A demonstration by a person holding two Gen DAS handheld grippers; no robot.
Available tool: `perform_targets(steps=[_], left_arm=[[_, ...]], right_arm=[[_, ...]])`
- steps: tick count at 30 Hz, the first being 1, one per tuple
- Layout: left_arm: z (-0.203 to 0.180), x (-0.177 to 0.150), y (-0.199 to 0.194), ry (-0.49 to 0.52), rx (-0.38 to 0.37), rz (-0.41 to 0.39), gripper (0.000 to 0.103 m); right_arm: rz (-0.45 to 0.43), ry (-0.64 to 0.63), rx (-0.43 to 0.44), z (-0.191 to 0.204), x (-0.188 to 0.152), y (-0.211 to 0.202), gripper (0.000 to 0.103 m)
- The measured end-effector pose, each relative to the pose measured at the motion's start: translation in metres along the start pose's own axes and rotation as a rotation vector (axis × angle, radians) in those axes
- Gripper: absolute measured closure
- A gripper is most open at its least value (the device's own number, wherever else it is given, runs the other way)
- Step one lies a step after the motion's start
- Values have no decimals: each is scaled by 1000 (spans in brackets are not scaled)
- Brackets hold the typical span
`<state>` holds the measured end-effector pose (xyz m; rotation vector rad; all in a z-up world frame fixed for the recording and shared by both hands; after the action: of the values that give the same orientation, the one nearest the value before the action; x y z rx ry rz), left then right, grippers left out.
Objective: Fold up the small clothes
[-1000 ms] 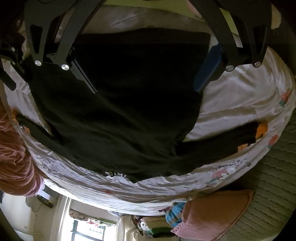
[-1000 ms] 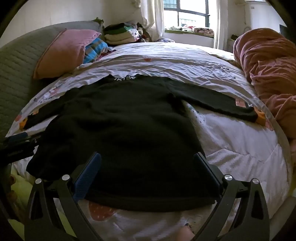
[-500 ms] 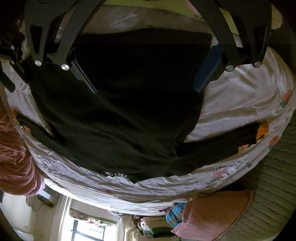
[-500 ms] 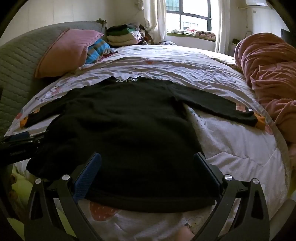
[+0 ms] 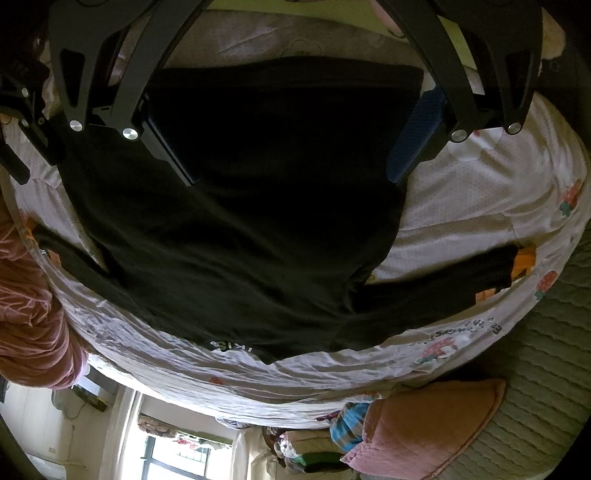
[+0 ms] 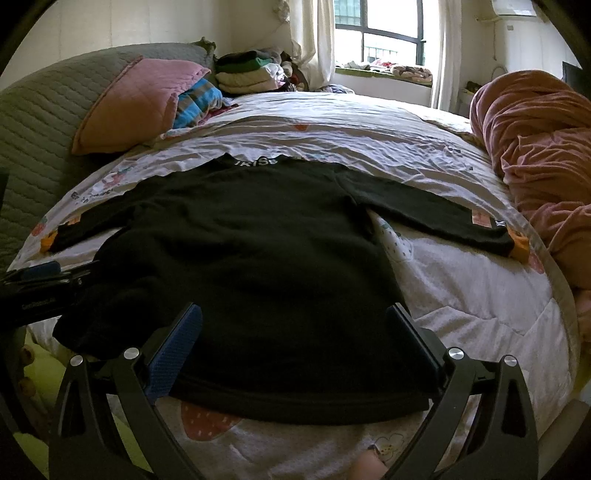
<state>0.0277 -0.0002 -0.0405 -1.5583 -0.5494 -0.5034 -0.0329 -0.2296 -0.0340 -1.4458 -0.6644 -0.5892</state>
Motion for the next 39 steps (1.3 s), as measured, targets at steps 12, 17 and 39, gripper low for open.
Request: perform_targets(steps=[12,17,39], left_arm=[[0,-1,0,-2,5,0,9],[-2,0,0,-1,3,-2,9],[-2,1,2,-2,-6,2,9]], right_arm=[[-4,-5,-1,2,1,-1,4],[-4,-5,-3,2,1,-1,4],[-2,-7,-3,3,2,1,4]])
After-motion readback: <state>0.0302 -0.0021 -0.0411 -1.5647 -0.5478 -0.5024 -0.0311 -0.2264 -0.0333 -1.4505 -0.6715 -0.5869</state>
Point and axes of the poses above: each gripper's, at about its wrist camera, not at the fingertips, and y roughly the way its jaws point, z to its left, x to its top, the point moved 5 cm from there along y, roughly the way its jaws point, and after that the axes turned 2 degrees about -x, right-handed, at the moved point
